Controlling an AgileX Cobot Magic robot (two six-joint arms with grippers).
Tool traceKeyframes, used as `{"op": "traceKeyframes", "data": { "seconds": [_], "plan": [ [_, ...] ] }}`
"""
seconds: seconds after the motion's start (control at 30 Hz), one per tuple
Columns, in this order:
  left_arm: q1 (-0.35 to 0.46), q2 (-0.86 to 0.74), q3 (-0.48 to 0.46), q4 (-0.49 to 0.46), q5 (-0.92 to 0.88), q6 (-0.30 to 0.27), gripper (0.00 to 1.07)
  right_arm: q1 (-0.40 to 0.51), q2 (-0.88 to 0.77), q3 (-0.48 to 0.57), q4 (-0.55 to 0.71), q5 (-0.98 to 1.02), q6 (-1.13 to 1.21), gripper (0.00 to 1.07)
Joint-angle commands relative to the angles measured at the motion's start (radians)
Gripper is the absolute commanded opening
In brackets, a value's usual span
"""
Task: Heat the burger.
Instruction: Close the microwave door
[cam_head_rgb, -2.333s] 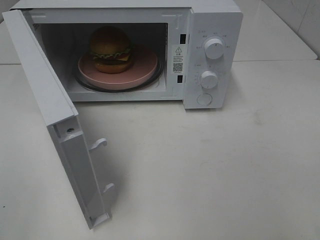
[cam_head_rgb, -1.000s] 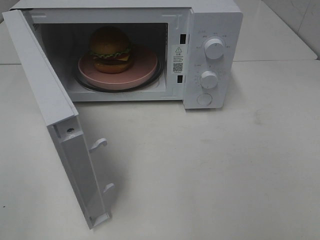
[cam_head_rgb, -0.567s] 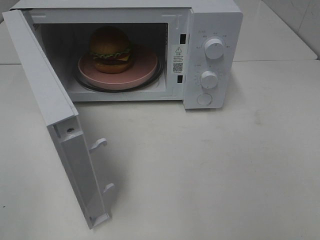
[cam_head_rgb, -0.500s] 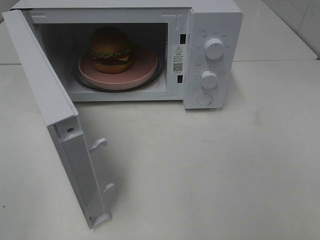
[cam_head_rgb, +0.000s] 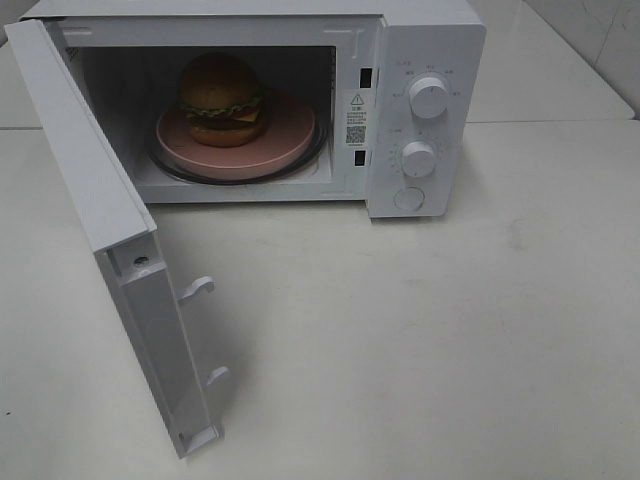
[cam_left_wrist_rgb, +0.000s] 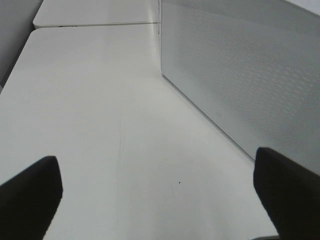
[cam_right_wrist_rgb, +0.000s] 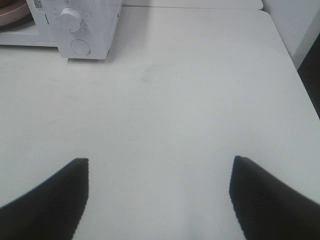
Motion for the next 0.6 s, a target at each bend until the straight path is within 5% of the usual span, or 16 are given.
{"op": "traceKeyframes", "data": {
  "seconds": [0.03,0.47,0.6],
  "plan": [
    [0.002,-0.02,0.003,0.004,-0.003,-0.008,0.98,-0.008,-0.026,0.0,0.004,-0.006,0.001,0.74],
    [0.002,0.033,-0.021,-0.011,-0.034,-0.007,0.97,-0.008,-0.026,0.0,0.004,-0.006,0.001,0.74],
    [0.002,0.121,-0.042,-0.007,-0.104,-0.005,0.88,-0.008,-0.026,0.0,0.004,-0.006,0.001,0.74]
  ]
}}
